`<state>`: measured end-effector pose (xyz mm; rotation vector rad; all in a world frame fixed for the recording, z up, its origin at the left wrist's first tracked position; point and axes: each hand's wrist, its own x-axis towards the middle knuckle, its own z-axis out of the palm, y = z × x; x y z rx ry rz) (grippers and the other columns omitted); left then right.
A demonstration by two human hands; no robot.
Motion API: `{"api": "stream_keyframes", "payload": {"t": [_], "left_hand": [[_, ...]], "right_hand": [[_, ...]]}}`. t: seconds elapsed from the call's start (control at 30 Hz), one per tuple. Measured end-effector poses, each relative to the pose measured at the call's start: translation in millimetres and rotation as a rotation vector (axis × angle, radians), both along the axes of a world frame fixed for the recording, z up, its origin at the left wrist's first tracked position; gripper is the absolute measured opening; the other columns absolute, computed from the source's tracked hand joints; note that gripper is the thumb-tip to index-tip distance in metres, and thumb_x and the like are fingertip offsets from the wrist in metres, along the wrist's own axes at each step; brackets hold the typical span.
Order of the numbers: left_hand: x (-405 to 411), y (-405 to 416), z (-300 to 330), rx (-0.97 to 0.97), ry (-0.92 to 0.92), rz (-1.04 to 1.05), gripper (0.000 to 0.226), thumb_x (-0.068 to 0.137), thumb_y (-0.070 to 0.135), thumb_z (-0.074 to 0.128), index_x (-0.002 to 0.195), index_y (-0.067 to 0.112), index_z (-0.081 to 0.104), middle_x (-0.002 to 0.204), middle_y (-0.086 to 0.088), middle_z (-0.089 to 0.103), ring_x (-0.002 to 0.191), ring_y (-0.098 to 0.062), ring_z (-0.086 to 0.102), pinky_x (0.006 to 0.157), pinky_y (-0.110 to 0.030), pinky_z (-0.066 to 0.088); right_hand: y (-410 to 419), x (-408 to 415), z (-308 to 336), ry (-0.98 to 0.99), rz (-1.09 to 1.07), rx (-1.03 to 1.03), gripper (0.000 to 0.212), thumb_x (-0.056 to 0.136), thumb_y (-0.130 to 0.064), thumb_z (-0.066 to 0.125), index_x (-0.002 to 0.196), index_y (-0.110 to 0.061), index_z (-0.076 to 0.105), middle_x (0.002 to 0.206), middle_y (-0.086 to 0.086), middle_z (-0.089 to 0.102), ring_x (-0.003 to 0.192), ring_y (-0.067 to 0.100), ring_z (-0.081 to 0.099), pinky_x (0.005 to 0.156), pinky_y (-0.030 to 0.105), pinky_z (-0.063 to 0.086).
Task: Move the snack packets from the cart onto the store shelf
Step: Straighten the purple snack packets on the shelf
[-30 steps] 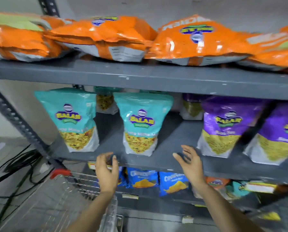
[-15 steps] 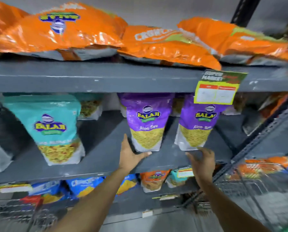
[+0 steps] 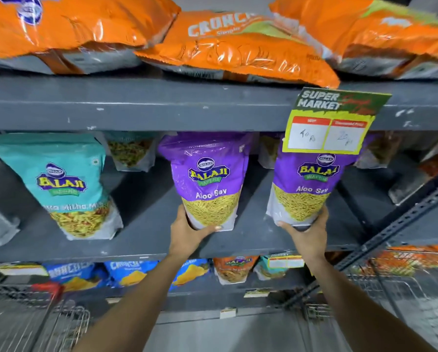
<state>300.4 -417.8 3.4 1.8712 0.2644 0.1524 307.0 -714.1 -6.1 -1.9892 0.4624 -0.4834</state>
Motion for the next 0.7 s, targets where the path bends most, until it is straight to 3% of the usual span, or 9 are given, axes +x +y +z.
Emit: {"api": "stream_keyframes", "payload": {"t": [0.1,0.27,0.4,0.53,0.6,0.7], "left_hand": [[-6.6,10.2,1.4,0.013,0.015,-0.018,0.086,0.052,0.034,0.094,0.123,0.026,0.046,0.112,0.008,0.064,0.101,-0.016,0.061,0.084,-0.028,0.047],[-11.8,19.6,0.8,0.036,0.029,-0.032,0.085,0.054,0.036,0.093,0.123,0.028,0.044,0.112,0.008,0.064,0.102,-0.016,0.062,0.087,-0.032,0.053],[-9.0,20.6,2.7,0.038,0.024,-0.023,0.085,0.057,0.035,0.092,0.125,0.027,0.043,0.114,0.007,0.063,0.102,-0.015,0.061,0.085,-0.027,0.05],[-7.6,20.3,3.3,0.033,0.03,-0.018,0.085,0.057,0.033,0.092,0.126,0.026,0.043,0.114,0.008,0.062,0.101,-0.013,0.06,0.084,-0.026,0.05],[-7.2,20.9,4.2,0.033,0.039,-0.031,0.083,0.059,0.032,0.092,0.125,0.027,0.042,0.112,0.01,0.06,0.1,-0.012,0.059,0.079,-0.019,0.046],[-5.9,22.3,6.7,0.032,0.04,-0.043,0.083,0.061,0.03,0.091,0.126,0.026,0.041,0.112,0.01,0.059,0.1,-0.011,0.057,0.076,-0.014,0.043]], "right_hand": [[-1.5,-0.8,1.8,-0.023,0.029,-0.009,0.12,0.047,-0.037,0.095,0.145,-0.024,0.026,0.142,0.006,0.055,0.125,0.03,0.056,0.1,0.041,0.048],[-0.9,-4.6,5.9,-0.048,0.065,0.034,0.122,0.043,-0.049,0.087,0.145,-0.023,0.027,0.142,0.004,0.053,0.125,0.028,0.055,0.098,0.033,0.044],[-3.7,-4.8,4.7,-0.074,0.096,0.048,0.119,0.046,-0.038,0.093,0.144,-0.021,0.028,0.142,0.005,0.051,0.127,0.027,0.053,0.102,0.037,0.045],[-5.3,8.7,12.4,-0.101,0.146,0.117,0.133,0.044,-0.029,0.098,0.151,-0.028,0.018,0.151,-0.001,0.04,0.135,0.015,0.045,0.111,0.034,0.038],[-8.0,16.3,19.5,-0.088,0.169,0.186,0.129,0.049,-0.022,0.097,0.151,-0.027,0.018,0.149,-0.003,0.042,0.132,0.012,0.046,0.108,0.031,0.039],[-15.2,22.3,26.0,-0.039,0.192,0.254,0.109,0.057,-0.013,0.093,0.145,-0.022,0.03,0.132,-0.007,0.052,0.118,0.014,0.054,0.09,0.02,0.045]]}}
